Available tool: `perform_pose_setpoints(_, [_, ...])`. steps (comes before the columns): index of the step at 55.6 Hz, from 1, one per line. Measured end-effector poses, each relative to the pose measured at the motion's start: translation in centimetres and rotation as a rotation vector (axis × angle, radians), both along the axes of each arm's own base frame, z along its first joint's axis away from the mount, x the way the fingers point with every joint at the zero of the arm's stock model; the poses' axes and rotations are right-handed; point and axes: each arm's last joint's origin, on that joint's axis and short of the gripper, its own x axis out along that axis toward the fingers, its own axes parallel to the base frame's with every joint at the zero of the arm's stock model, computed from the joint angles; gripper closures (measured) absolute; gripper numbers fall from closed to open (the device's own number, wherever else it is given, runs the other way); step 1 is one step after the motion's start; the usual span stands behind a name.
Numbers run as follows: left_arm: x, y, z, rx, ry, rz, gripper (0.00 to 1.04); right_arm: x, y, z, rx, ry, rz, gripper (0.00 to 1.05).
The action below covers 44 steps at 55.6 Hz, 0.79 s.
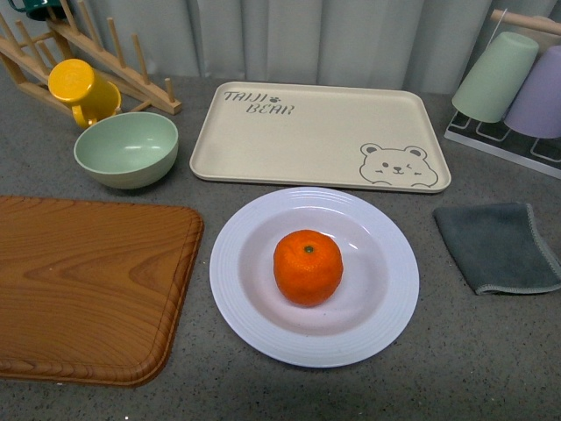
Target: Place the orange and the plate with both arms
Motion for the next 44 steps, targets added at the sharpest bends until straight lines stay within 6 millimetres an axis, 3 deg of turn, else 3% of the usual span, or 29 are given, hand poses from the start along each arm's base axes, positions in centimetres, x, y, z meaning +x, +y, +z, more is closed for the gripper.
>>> perform_pose_setpoints(44, [-2.4, 0.0, 0.4, 0.000, -0.014, 0.001, 1.01, 0.0, 0.0, 0.0, 0.000, 0.000, 0.000, 0.09])
